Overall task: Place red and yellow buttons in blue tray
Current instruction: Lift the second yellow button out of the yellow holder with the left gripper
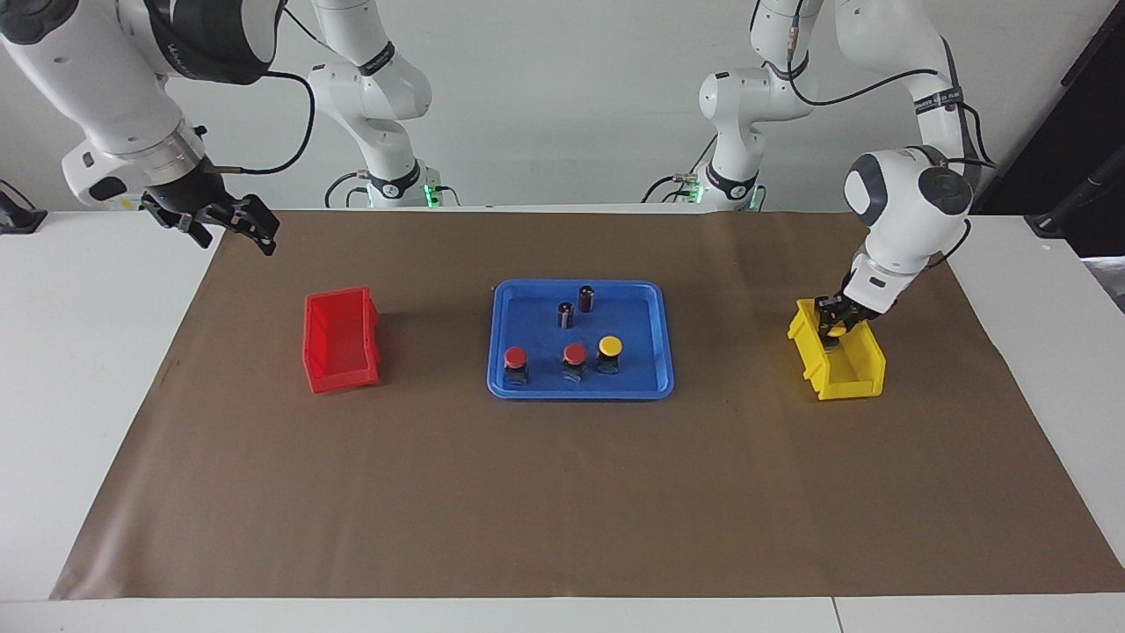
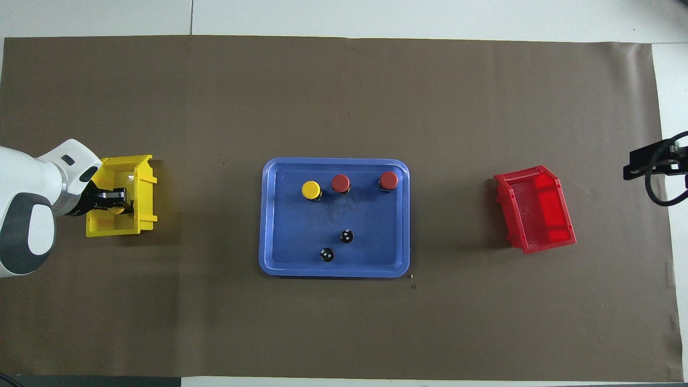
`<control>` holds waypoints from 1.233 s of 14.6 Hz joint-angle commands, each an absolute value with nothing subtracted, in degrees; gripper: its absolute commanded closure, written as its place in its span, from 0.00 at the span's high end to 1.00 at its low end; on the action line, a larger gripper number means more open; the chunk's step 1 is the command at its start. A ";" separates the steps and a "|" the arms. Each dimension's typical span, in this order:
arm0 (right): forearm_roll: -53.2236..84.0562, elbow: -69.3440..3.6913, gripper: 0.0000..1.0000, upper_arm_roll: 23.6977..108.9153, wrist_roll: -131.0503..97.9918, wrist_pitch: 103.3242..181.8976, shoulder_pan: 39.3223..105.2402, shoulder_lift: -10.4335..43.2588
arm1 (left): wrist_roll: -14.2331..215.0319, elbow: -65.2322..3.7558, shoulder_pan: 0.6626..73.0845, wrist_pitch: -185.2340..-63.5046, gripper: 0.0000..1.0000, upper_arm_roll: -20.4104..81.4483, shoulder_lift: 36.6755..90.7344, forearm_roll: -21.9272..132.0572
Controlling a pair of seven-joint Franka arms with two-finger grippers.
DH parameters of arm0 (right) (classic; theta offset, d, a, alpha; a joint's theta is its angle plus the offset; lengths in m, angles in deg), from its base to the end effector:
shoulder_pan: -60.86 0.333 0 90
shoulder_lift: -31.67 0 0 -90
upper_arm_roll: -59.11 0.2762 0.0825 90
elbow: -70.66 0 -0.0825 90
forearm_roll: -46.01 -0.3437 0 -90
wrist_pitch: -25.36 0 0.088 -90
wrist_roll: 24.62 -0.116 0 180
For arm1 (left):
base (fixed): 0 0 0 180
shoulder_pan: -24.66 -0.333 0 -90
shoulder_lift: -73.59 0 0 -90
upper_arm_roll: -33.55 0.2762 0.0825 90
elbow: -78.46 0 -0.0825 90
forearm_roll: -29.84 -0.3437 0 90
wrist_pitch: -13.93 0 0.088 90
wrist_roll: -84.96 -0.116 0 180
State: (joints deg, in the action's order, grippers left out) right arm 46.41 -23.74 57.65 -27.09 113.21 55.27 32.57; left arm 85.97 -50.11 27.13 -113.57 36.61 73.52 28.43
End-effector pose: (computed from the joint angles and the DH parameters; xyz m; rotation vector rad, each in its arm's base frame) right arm 0.4985 -0.0626 0.5477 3.1243 -0.2600 -0.1550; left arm 0.4885 0.0060 0.3412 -3.1219 -0.0199 0.0309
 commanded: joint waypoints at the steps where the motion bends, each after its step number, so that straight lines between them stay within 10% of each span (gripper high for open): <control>1: 46.88 -25.31 1.00 58.05 -25.76 113.43 54.88 33.95 | 86.10 -51.01 26.77 -114.40 0.05 36.80 74.73 27.20; 7: 46.80 -25.31 1.00 58.58 -25.76 113.43 54.97 33.95 | 85.48 -26.68 27.98 -88.68 0.01 36.27 70.34 30.00; 18: 46.71 -25.40 1.00 58.58 -25.76 113.43 54.97 33.95 | 105.16 -22.00 50.66 -94.25 0.01 35.92 64.55 36.69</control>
State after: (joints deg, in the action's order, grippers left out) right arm 46.41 -23.90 58.29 -27.08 113.21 55.31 32.68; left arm 103.55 -23.65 48.28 -91.63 34.99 68.32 35.67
